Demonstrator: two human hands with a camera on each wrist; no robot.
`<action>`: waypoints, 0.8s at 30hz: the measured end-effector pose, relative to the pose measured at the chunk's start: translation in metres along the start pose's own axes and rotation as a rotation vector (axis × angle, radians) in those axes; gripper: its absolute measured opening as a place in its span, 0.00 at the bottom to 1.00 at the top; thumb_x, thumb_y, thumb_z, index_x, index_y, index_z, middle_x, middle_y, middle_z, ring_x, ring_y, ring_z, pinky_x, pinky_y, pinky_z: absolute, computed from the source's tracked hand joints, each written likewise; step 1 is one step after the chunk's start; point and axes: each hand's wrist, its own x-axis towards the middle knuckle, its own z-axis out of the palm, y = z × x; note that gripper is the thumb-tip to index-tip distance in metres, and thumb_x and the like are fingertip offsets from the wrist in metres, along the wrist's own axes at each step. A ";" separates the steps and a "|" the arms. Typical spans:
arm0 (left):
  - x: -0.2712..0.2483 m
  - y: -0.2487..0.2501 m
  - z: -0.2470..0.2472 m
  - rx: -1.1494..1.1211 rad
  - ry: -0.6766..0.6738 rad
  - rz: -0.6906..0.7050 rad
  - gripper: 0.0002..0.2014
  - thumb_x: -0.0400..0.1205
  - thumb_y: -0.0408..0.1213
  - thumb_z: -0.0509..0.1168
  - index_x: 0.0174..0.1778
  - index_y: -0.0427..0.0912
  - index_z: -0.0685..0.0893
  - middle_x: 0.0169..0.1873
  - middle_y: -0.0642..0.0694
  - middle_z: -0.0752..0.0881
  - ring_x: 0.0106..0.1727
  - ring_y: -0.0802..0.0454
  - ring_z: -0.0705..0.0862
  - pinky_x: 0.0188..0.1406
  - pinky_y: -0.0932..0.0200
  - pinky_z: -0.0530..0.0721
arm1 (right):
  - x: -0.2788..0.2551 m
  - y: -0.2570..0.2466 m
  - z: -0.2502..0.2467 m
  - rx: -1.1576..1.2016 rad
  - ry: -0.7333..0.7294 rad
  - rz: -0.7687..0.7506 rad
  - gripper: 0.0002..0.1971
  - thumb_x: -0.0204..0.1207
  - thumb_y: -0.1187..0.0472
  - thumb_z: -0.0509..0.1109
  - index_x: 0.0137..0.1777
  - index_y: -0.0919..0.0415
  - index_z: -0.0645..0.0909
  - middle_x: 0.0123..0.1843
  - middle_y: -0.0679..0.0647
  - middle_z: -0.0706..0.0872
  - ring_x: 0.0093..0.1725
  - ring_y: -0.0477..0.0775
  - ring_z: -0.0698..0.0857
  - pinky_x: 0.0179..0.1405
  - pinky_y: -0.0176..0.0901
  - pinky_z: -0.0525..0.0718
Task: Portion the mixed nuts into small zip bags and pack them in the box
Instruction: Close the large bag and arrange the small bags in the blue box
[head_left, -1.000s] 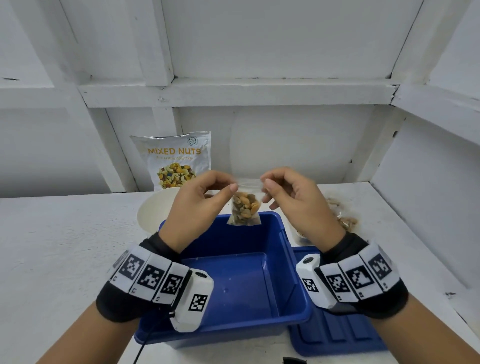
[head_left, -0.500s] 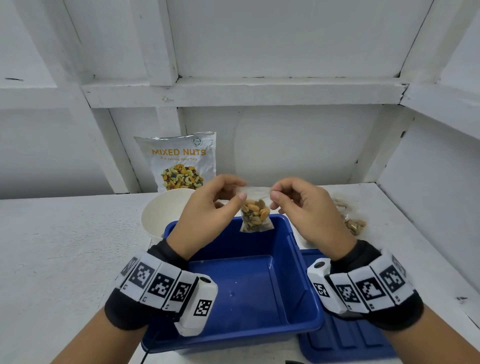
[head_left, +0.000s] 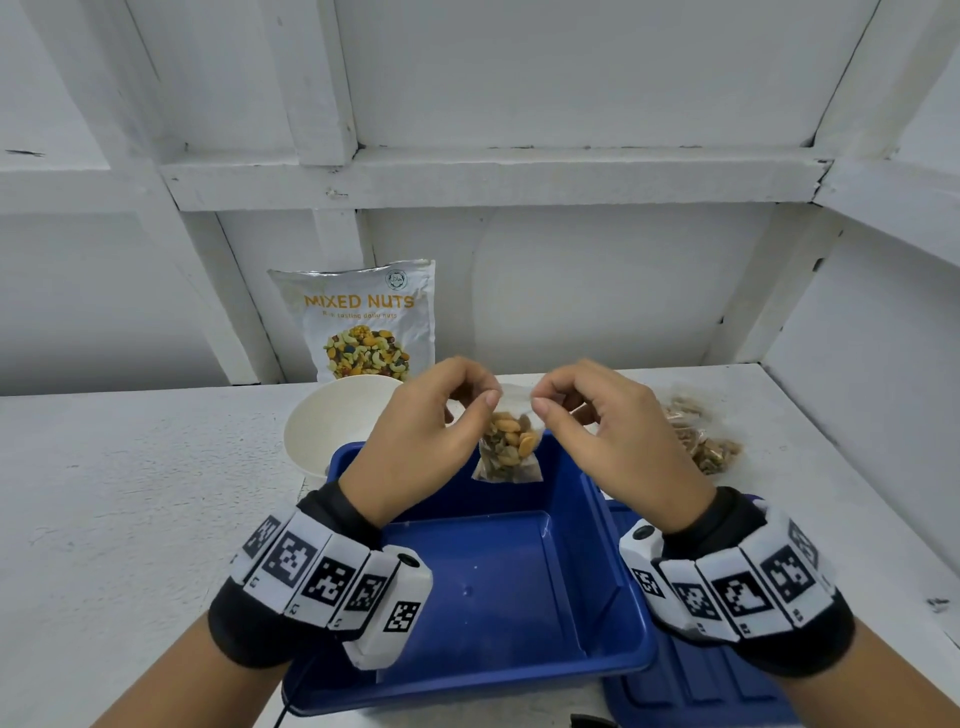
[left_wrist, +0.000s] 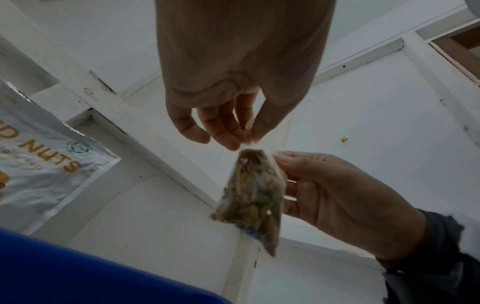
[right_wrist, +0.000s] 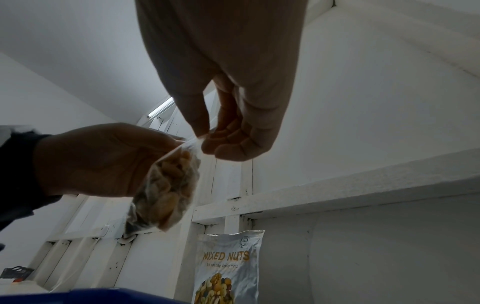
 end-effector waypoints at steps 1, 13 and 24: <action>0.000 0.000 -0.001 0.001 -0.023 0.006 0.02 0.77 0.45 0.61 0.41 0.57 0.77 0.36 0.59 0.82 0.41 0.63 0.80 0.37 0.74 0.74 | 0.000 0.000 0.000 -0.005 -0.001 -0.009 0.04 0.74 0.61 0.65 0.42 0.58 0.82 0.38 0.45 0.81 0.41 0.42 0.80 0.37 0.30 0.79; 0.001 -0.003 -0.002 0.219 -0.012 0.266 0.10 0.78 0.39 0.60 0.39 0.39 0.83 0.33 0.54 0.80 0.37 0.58 0.76 0.38 0.61 0.75 | -0.003 0.005 0.001 -0.043 -0.028 -0.096 0.09 0.76 0.57 0.62 0.41 0.59 0.81 0.36 0.39 0.77 0.40 0.40 0.78 0.36 0.28 0.77; 0.005 -0.002 0.004 0.213 -0.061 0.271 0.09 0.79 0.40 0.61 0.39 0.41 0.82 0.34 0.55 0.79 0.37 0.60 0.74 0.36 0.55 0.77 | -0.006 0.005 0.002 -0.036 -0.044 -0.082 0.04 0.76 0.63 0.66 0.41 0.61 0.81 0.35 0.43 0.78 0.37 0.38 0.77 0.36 0.23 0.74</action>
